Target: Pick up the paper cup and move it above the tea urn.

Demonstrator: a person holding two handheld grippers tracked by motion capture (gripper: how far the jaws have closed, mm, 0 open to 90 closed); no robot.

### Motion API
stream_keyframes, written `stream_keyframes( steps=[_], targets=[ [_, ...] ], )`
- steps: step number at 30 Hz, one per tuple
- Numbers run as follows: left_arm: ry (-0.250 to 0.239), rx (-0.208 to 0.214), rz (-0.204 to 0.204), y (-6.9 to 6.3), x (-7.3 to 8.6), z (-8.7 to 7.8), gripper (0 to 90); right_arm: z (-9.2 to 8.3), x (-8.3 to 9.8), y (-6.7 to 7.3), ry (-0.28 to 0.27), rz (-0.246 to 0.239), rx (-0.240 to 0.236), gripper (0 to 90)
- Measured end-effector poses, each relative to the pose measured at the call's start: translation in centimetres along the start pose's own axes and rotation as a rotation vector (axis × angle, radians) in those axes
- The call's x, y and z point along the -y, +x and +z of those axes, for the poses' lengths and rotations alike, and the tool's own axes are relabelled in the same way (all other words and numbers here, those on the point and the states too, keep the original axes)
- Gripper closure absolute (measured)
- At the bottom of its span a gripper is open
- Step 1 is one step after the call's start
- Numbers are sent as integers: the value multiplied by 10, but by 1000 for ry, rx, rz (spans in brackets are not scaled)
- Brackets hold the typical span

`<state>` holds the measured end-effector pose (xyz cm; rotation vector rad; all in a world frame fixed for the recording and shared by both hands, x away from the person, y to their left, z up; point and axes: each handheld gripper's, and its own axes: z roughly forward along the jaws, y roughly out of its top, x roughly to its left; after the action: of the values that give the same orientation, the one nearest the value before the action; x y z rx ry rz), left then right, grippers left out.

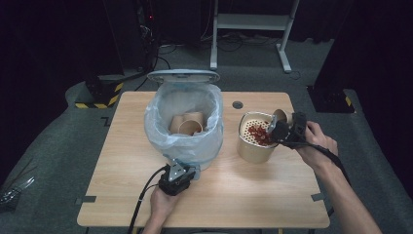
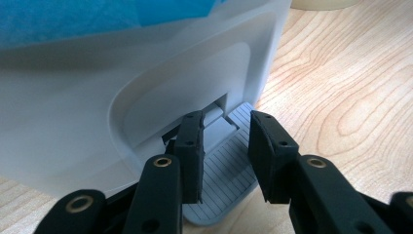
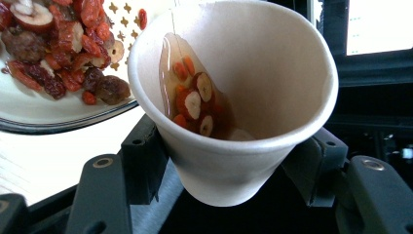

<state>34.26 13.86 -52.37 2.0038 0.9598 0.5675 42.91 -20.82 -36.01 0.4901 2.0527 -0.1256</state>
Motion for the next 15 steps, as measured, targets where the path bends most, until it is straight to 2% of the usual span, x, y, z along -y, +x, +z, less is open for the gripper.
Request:
stream_keyframes(
  steps=[3,4,7,8,9,10,11,12,15],
  targets=[
    [-1,0,-1,0,0,0,665,2,-6,1,27,-46,10,382],
    [-1,0,-1,0,0,0,665,4,-10,1,44,-78,13,381],
    [-1,0,-2,0,0,0,664,7,-15,2,66,-103,13,381],
    [-1,1,-2,0,0,0,664,10,-21,5,96,-160,37,382],
    [-1,1,-2,0,0,0,664,10,-21,5,96,-160,37,382],
    [-1,0,-2,0,0,0,664,13,-23,8,108,-198,63,382],
    [-2,1,-2,0,0,0,664,15,-27,15,133,-264,125,384],
    [-2,1,-2,0,0,0,664,15,-27,15,133,-264,125,384],
    [-1,1,0,0,0,0,664,15,-32,20,153,-341,193,387]
  ],
)
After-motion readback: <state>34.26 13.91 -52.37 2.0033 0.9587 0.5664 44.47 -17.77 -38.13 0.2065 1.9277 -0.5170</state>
